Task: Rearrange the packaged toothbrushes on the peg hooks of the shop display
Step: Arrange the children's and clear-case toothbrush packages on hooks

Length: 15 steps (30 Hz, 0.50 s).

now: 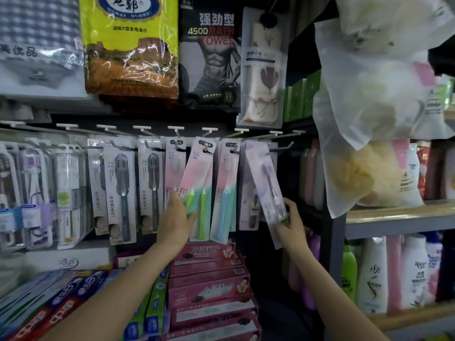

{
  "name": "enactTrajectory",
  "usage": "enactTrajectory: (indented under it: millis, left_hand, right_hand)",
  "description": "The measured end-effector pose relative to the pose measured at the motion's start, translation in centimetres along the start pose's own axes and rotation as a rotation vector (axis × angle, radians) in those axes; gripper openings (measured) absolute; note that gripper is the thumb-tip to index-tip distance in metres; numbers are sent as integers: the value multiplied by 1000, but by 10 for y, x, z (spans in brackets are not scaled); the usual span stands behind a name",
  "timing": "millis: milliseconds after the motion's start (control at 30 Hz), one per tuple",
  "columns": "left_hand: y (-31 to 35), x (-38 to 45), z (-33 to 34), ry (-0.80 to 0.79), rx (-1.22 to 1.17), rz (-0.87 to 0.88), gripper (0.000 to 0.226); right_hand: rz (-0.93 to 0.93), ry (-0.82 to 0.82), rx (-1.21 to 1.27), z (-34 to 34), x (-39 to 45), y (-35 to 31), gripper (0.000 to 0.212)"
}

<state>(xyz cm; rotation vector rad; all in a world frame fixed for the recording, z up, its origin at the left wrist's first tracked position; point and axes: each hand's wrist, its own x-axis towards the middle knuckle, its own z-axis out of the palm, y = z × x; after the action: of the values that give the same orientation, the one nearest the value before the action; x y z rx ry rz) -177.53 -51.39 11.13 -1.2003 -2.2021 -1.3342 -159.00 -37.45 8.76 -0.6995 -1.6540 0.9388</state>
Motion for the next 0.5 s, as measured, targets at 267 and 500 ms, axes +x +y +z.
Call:
enactTrajectory:
  millis: [267, 500]
  left_hand:
    - [1, -2, 1, 8, -8, -2, 37]
    - [0, -3, 0, 15, -5, 5, 31]
  right_hand:
    - [160, 139, -124, -6, 5, 9, 47]
    - [85, 179, -638, -4, 16, -13, 63]
